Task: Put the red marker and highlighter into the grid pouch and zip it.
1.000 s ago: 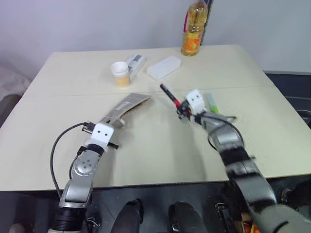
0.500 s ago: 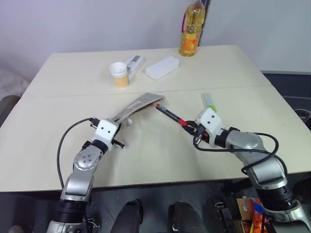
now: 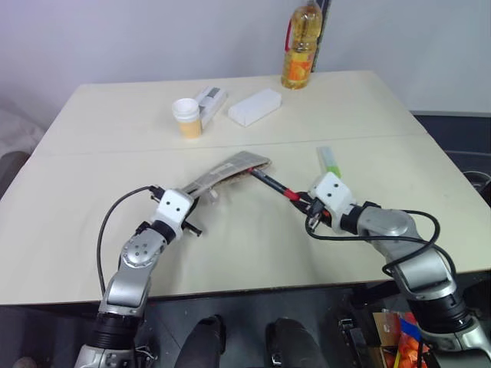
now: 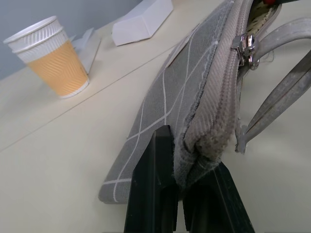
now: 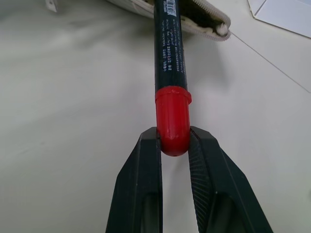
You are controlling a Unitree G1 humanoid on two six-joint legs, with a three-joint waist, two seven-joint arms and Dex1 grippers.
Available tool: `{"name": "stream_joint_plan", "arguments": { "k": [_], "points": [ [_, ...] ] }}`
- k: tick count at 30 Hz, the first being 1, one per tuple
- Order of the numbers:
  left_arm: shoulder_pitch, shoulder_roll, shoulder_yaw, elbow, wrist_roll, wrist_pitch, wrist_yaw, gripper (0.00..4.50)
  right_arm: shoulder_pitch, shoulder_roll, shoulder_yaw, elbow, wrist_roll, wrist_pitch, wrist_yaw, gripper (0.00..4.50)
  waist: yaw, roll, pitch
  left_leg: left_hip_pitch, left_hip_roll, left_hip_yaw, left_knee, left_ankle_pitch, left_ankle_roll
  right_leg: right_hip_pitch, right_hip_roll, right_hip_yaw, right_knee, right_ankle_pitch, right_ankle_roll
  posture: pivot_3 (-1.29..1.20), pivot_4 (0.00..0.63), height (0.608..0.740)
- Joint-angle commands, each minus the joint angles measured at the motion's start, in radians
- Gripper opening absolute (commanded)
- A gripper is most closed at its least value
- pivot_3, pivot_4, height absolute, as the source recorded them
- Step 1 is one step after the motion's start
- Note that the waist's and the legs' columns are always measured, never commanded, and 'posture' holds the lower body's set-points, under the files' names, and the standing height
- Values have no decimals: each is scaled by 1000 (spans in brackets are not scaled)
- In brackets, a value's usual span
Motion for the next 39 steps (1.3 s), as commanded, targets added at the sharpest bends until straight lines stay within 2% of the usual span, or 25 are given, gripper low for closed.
{"name": "stream_joint_plan", "arguments": {
  "k": [1, 8, 12, 15, 17, 19, 22, 23, 26, 29, 32, 35, 39],
  "points": [
    [8, 31, -23, -40, 14, -45, -28, 0, -41, -56, 40, -24, -59, -75, 29, 219, 0, 0, 0, 0, 0, 0, 0, 0, 0, 0, 0, 0, 0, 0, 0, 0, 150, 740],
    [7, 119, -71, -53, -27, -130, -188, 0, -152, -198, 173, -18, -239, -297, 132, 219, 0, 0, 0, 0, 0, 0, 0, 0, 0, 0, 0, 0, -1, 0, 0, 0, 150, 740],
    [-13, 149, -72, -42, -59, -145, -251, 0, -199, -219, 225, 12, -313, -411, 179, 219, 0, 0, 0, 0, 0, 0, -1, 0, 0, 0, 0, 0, -2, 0, 0, 0, 150, 740],
    [-26, 159, -74, -31, -60, -155, -273, 0, -231, -195, 241, 47, -354, -456, 181, 219, 0, 0, 0, 0, 0, 0, -1, 0, 0, 0, 0, 0, -2, 0, 0, 0, 150, 740],
    [-29, 159, -73, -24, -55, -158, -271, 0, -238, -187, 234, 65, -367, -468, 179, 1284, 0, 0, 0, 0, 0, 0, -1, 0, 0, 0, 0, 0, -2, 0, 0, 0, 150, 740],
    [-27, 154, -67, -19, -44, -153, -253, 0, -228, -178, 199, 66, -355, -459, 168, 2154, 0, 0, 0, 0, 0, 0, -1, 0, 0, 0, 0, 0, -2, 0, 0, 0, 150, 740],
    [-18, 144, -61, -19, -41, -144, -229, 0, -200, -160, 138, 39, -299, -414, 165, 3760, 1, 0, 0, 0, 0, 0, -1, 0, 0, 0, -1, 0, -2, 0, 0, 0, 150, 740],
    [-13, 136, -58, -18, -35, -137, -210, 0, -176, -150, 93, 17, -239, -360, 181, 4173, 2, 0, 0, 0, 0, 0, -1, 0, 0, 0, -1, 0, -2, 0, 0, 0, 150, 740],
    [-12, 112, -50, -4, -5, -120, -139, 0, -124, -111, -26, -4, -104, -220, 186, 4173, 2, 0, 0, 0, 0, -1, 0, 0, 0, 1, -1, 0, -3, 0, 0, 0, 150, 740],
    [-23, 74, -33, 13, 31, -81, -41, 0, -138, -33, -145, 107, -39, -99, 84, 4173, -1, 0, 0, 0, 0, -1, 0, 0, 0, 1, -1, 0, -2, 1, 1, 0, 150, 740],
    [-28, 50, -36, 17, 48, -58, 7, 0, -175, 31, -203, 222, -27, -16, -19, 4347, -2, 0, 0, 1, 0, 0, 0, 0, 0, 2, 0, 0, -2, 2, 0, 0, 150, 740],
    [-32, 38, -54, 19, 63, -50, 27, 0, -249, 96, -247, 411, -70, 47, -202, 4347, -3, 0, 0, 1, 1, 0, 0, 0, 0, 2, 0, 0, -1, 2, 0, 0, 150, 740],
    [-33, 31, -60, 14, 69, -42, 34, 0, -322, 146, -312, 556, -28, 82, -291, 4347, -1, 0, 0, 1, 0, 1, 0, 0, 0, 1, 0, 0, -1, 2, 0, 0, 150, 740]
  ]
}}
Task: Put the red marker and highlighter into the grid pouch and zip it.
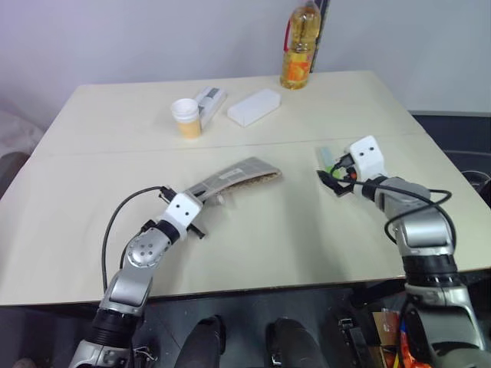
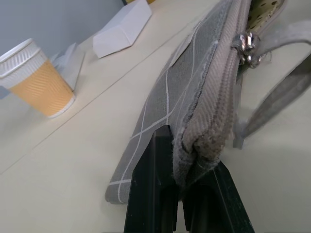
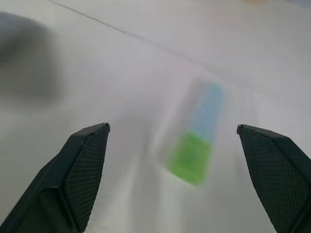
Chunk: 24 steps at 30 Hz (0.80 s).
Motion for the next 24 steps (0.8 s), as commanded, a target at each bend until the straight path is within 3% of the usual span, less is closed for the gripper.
{"name": "stream_joint_plan", "arguments": {
  "k": [1, 5, 6, 8, 13, 20, 24],
  "points": [
    [-7, -2, 10, -18, 5, 6, 14, 0, -72, 20, -62, 94, 37, -1, -61, 4347, -1, 0, 0, 0, 0, 0, 0, 0, 0, 0, 0, 0, 0, 0, 0, 0, 150, 740],
    [-12, -3, 9, -16, 4, 9, 16, 0, -136, 36, -53, 259, 41, -53, -77, 4347, -3, 0, 0, 0, 0, 3, -1, 0, 0, 0, 0, 0, 0, 0, 0, 0, 150, 740],
    [-14, -2, 9, -15, 5, 10, 17, 0, -147, 37, -54, 289, 44, -65, -79, 4119, -3, 0, 0, 0, 0, 3, -1, 0, 0, 0, 0, 0, 0, 0, 0, 0, 150, 740],
    [-19, -1, 14, -14, 4, 13, 19, 0, -161, 37, -53, 326, 53, -87, -75, 3469, -2, 0, 0, 0, 0, 3, -1, 0, 0, 0, 0, 0, 0, 0, 0, 0, 150, 740],
    [-16, -1, 20, -22, 2, 25, 26, 0, -157, 33, -42, 307, 67, -112, -70, 867, -4, 0, 0, 0, 0, 3, -1, 0, 0, 0, 0, 0, 0, 0, 0, 0, 150, 740],
    [-31, 4, 41, -16, -12, 40, 32, 0, 14, -136, 125, -124, -1, -219, 139, 859, 0, 0, 0, -1, 0, 3, -1, 0, 0, -1, 0, 0, 1, 0, 1, 0, 150, 740],
    [-52, 5, 53, 3, -23, 33, 24, 0, 151, -256, 127, -388, 88, -243, 321, 859, 0, 0, 0, -1, 0, 2, 0, 0, 0, 0, 0, 0, 0, 0, 1, 0, 150, 740]
  ]
}}
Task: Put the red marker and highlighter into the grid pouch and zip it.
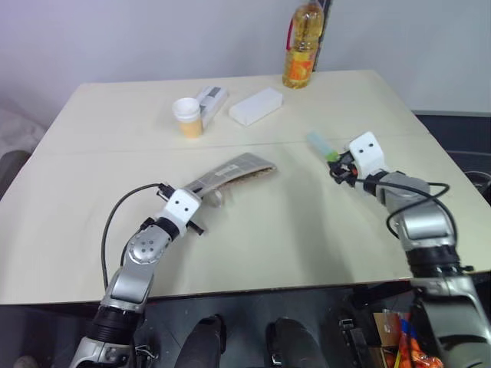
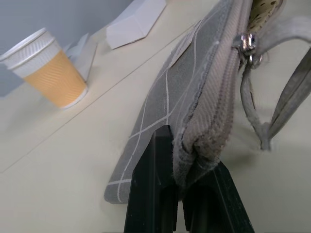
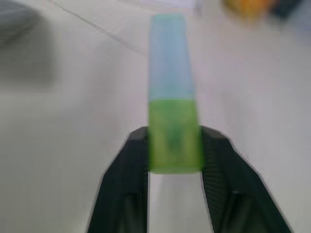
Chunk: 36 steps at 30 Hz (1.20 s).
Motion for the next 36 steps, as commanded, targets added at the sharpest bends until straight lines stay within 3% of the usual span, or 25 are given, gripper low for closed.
{"name": "stream_joint_plan", "arguments": {
  "k": [1, 8, 26, 36],
  "points": [
    [-20, 4, 30, -5, -25, -14, 0, 0, 58, -55, -21, -190, 86, 12, 119, 859, -2, 0, 0, 0, 0, 0, 0, 0, 0, 1, 0, 0, 0, 0, 0, 0, 150, 740],
    [-31, 1, 32, 5, -53, -27, -21, 0, 156, -85, -23, -321, 167, 109, 172, 859, 1, 0, 0, 0, 0, -2, 1, 0, 0, 1, 0, 0, 0, 0, 0, 0, 150, 740],
    [8, 15, -26, -65, -49, -107, -117, 0, 55, -36, 135, -292, 81, 116, 138, 859, 1, 0, 0, 0, 0, -2, 1, 0, 0, 1, 0, 0, -1, 0, 0, 0, 150, 740],
    [2, 39, -69, -87, -91, -145, -232, 0, -130, -101, 321, -298, -142, -45, 225, 859, 0, 0, 0, 0, 0, -2, 1, 0, 0, 0, 0, 0, -1, 0, 0, 0, 150, 740]
  ]
}}
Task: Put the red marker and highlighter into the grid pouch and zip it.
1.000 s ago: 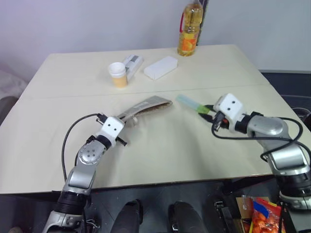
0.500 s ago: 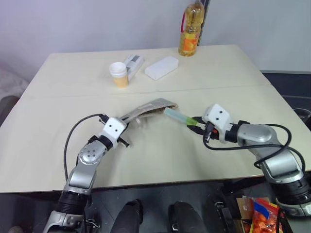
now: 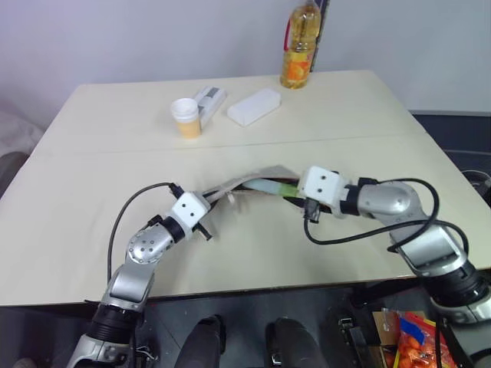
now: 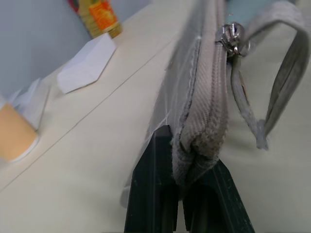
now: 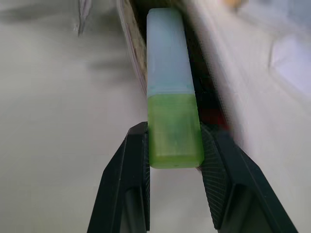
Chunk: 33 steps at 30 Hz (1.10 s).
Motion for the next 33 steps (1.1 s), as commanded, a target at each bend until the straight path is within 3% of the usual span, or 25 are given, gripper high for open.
{"name": "stream_joint_plan", "arguments": {
  "k": [1, 7, 10, 14, 17, 25, 33],
  "points": [
    [-6, 7, -8, -40, -21, -24, -29, 0, -57, -2, 25, -12, -63, -58, 20, 1359, 1, 0, 0, 0, 0, 0, 0, 0, 0, 0, 0, 0, 0, 0, 0, 0, 150, 740],
    [-16, -17, 30, -43, -52, 44, 6, 0, -55, 10, -41, -15, -50, -48, 13, 4236, 2, 0, 0, 0, 0, -1, 0, 0, 0, 0, -1, 0, -1, 0, 0, 0, 150, 740],
    [-31, -37, 52, -40, -69, 95, 36, 0, -39, 35, -123, -43, 33, 2, 14, 4236, 2, 0, 0, 0, 0, -1, 0, 0, 0, 0, -1, 0, -1, 0, 0, 0, 150, 740],
    [-76, -89, 80, -27, -101, 200, 95, 0, -6, 93, -302, -125, 262, 180, 25, 4236, 3, 0, 0, 0, 0, -1, 0, 0, 0, 1, 0, 0, -1, 0, 0, 0, 150, 740],
    [-99, -128, 94, -25, -121, 255, 127, 0, 37, 109, -342, -178, 367, 271, 28, 4236, 3, 0, 0, -1, 0, -1, 0, 0, 0, 1, 0, 0, -1, 1, 1, 0, 150, 740],
    [-138, -192, 87, -37, -139, 312, 164, 0, 145, 304, -197, -131, 323, 321, -193, 4236, -2, -1, 0, 0, 0, -1, 1, 0, 0, 0, 0, 0, 2, 1, 1, 0, 150, 740],
    [-141, -212, 77, -40, -134, 320, 186, 0, 82, 497, -126, 2, 276, 306, -360, 4236, -2, -1, 0, 0, 0, -1, 1, 0, 0, 0, 1, 0, 1, 1, 1, 0, 150, 740]
  ]
}}
